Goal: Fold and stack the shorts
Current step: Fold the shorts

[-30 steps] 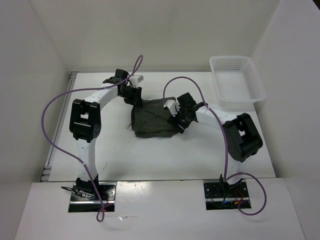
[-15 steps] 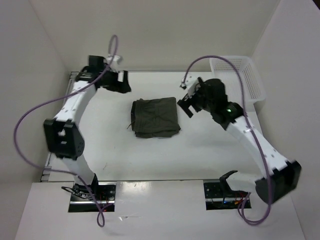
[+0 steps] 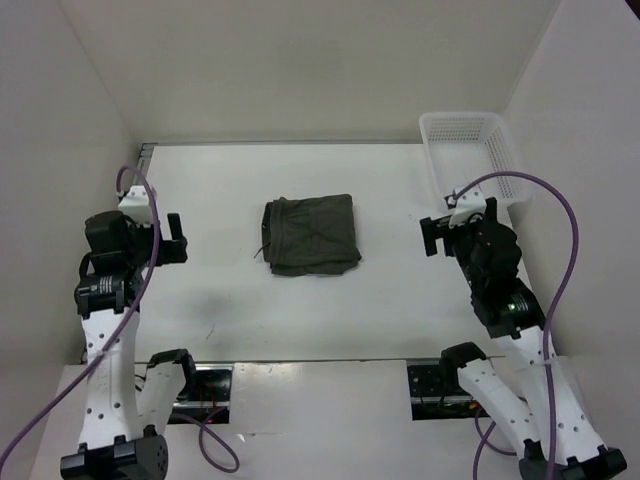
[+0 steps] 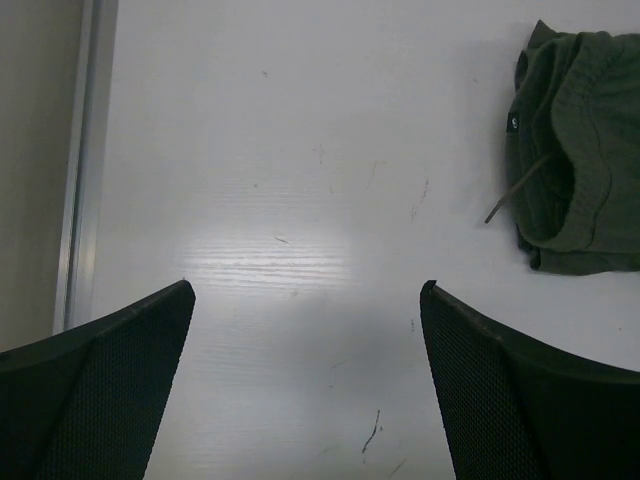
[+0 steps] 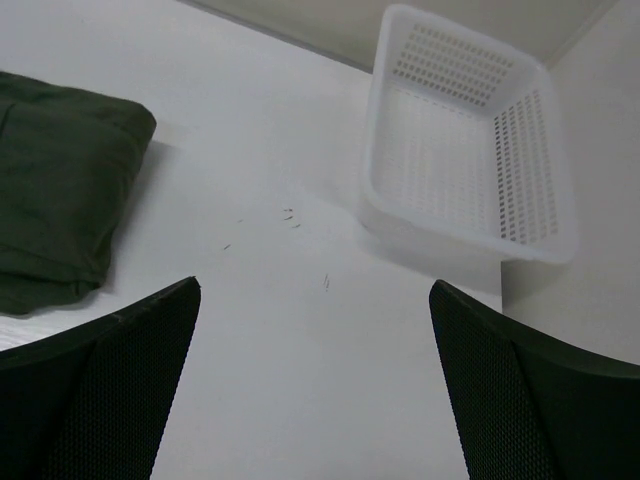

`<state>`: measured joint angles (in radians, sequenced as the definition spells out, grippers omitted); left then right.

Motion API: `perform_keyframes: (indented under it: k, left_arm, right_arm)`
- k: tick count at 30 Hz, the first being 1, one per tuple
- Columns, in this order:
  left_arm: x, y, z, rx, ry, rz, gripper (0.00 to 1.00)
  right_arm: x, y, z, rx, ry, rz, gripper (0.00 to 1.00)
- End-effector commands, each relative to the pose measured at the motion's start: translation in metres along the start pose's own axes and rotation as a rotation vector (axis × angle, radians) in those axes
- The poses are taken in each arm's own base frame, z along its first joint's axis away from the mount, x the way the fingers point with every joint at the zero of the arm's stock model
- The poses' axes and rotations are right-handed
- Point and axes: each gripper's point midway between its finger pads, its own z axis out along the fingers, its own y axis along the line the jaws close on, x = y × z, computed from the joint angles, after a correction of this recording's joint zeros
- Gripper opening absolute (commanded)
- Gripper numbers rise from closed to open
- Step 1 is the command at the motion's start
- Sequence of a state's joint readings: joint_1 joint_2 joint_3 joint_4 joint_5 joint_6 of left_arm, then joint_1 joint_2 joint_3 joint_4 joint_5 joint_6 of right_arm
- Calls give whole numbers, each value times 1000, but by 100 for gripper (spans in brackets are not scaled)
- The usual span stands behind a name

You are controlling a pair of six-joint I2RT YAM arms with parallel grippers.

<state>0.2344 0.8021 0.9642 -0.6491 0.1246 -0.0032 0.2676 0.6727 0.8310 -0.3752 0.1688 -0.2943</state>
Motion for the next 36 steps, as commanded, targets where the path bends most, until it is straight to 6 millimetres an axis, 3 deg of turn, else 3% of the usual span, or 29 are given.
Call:
perform_keyframes:
  k: [1, 5, 8, 13, 18, 28, 36]
  left_arm:
    - [-17, 3, -11, -22, -96, 13, 100]
    - [-13, 10, -4, -57, -98, 12, 100]
    - [1, 29, 4, -151, -75, 2, 100]
    - [-8, 34, -13, -192, -139, 2, 100]
    - [-12, 39, -25, -231, -188, 2, 100]
    - [-7, 45, -22, -258, -167, -5, 100]
    - [-6, 42, -19, -227, -161, -10, 100]
  right_arm:
    - [-6, -15, -21, 72, -64, 75, 100]
    - [1, -21, -38, 103, -98, 97, 100]
    - [6, -22, -45, 114, -108, 112, 100]
    - [-1, -28, -64, 132, -173, 100, 100]
    - [24, -26, -61, 148, -133, 70, 100]
    - [36, -34, -78, 210, -168, 51, 100]
    - [43, -31, -76, 200, -165, 31, 100]
